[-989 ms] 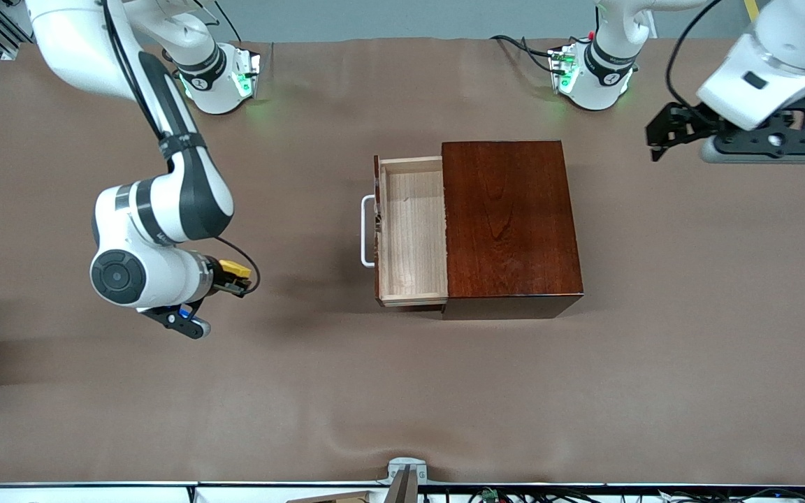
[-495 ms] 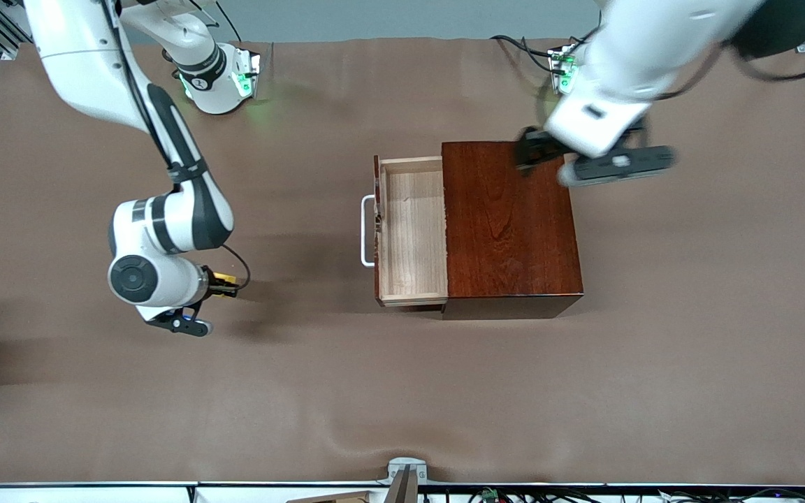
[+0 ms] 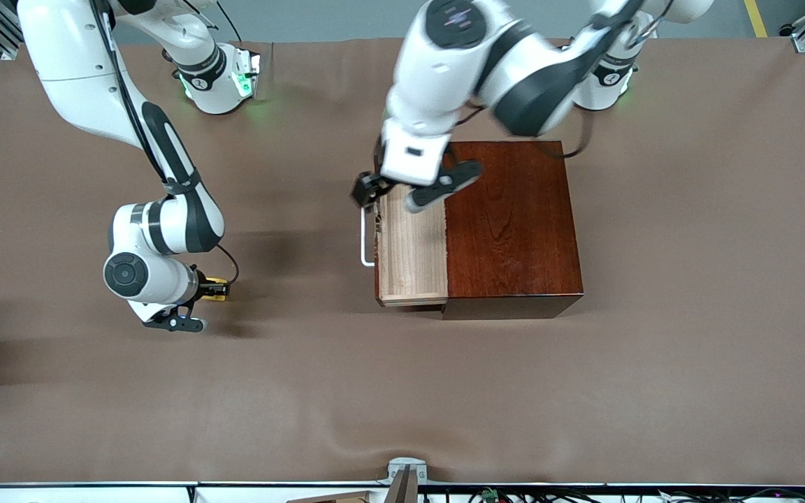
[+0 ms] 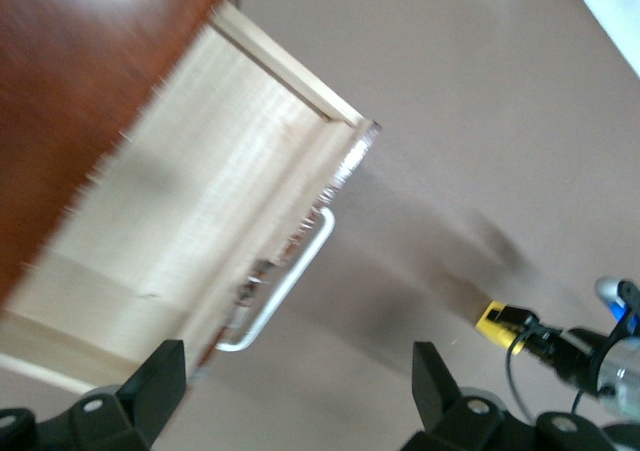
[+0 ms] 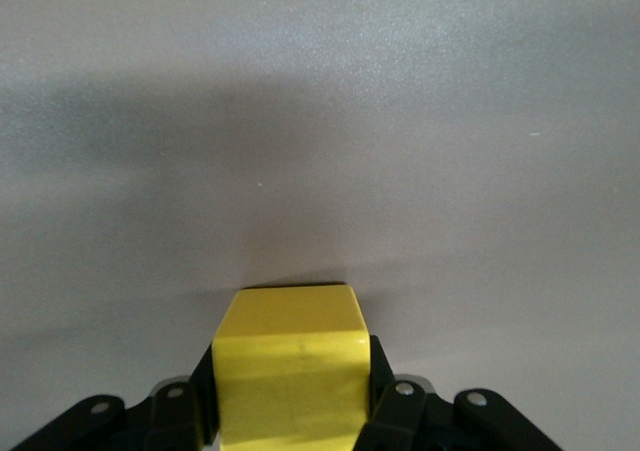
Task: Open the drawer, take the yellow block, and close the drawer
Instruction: 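Lower the cube onto the table while the left gripper reaches the drawer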
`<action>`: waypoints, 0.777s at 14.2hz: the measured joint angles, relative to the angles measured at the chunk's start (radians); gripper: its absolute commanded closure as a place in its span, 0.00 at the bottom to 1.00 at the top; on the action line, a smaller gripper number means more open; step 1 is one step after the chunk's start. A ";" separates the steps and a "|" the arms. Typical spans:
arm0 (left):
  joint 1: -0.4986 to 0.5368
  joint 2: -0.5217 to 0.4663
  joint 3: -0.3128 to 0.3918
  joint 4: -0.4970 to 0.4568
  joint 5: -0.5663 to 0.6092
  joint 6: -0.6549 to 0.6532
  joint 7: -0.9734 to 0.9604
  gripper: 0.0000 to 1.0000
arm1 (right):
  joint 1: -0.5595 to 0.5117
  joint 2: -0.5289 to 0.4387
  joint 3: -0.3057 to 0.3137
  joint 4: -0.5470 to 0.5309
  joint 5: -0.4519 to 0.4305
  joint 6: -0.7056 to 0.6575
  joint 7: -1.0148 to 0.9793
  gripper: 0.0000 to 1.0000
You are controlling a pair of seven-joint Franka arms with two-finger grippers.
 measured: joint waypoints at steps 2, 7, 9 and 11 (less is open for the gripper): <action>-0.163 0.082 0.145 0.039 0.002 0.085 -0.146 0.00 | -0.008 0.000 -0.001 0.000 -0.001 0.000 -0.004 0.00; -0.331 0.238 0.284 0.080 0.003 0.262 -0.421 0.00 | -0.017 -0.009 0.003 0.019 -0.001 -0.022 -0.007 0.00; -0.339 0.282 0.309 0.086 0.003 0.280 -0.476 0.00 | -0.017 -0.021 0.009 0.069 -0.001 -0.090 -0.007 0.00; -0.373 0.312 0.360 0.089 0.003 0.283 -0.531 0.00 | -0.017 -0.034 0.012 0.156 -0.001 -0.185 -0.009 0.00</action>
